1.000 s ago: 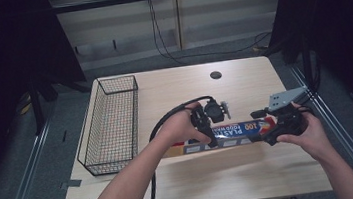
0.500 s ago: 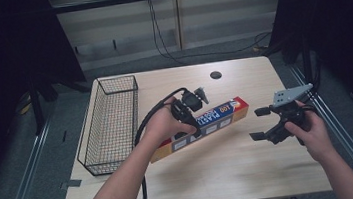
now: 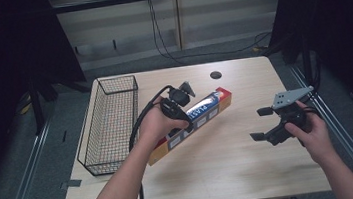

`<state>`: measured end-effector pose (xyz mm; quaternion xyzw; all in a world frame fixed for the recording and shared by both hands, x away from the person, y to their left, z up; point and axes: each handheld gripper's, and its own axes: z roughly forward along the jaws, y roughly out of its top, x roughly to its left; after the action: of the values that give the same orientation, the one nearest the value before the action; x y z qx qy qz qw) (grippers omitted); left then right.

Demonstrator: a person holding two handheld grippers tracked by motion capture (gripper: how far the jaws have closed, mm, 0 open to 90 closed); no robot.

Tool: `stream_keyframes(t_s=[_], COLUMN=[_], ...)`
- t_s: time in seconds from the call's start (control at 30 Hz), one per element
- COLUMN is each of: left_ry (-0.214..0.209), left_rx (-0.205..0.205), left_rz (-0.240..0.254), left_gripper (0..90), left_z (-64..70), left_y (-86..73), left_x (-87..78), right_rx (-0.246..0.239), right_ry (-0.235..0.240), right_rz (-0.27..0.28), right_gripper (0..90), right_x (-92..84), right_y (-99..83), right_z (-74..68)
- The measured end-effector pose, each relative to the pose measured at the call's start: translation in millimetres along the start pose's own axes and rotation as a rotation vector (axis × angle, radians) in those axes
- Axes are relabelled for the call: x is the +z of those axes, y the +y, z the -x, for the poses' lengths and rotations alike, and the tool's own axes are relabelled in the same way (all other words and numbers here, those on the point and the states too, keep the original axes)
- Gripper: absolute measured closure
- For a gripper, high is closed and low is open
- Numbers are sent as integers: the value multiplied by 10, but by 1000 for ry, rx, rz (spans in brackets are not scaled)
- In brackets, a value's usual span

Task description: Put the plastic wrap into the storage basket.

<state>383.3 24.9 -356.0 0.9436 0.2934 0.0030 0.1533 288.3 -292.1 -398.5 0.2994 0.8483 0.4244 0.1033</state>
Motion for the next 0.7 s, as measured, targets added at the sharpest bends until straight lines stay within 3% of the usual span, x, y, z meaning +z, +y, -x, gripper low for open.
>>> stream_keyframes(t_s=[0.4, 0.63, 0.7], left_ry=[52, 70, 73], left_rx=[-158, -189, -216], left_rz=[36, 38, 41], left_gripper=[440, 440, 440], left_z=[-151, -192, -196], left_y=[-61, -68, -66], left_x=[-114, -142, -143], right_rx=[-11, -17, -23], right_ry=[3, 10, 8], right_rz=[-16, -33, -35], right_gripper=[65, 66, 66], right_x=[81, 101, 108], right_y=[7, 13, 16], right_z=[-64, -85, -90])
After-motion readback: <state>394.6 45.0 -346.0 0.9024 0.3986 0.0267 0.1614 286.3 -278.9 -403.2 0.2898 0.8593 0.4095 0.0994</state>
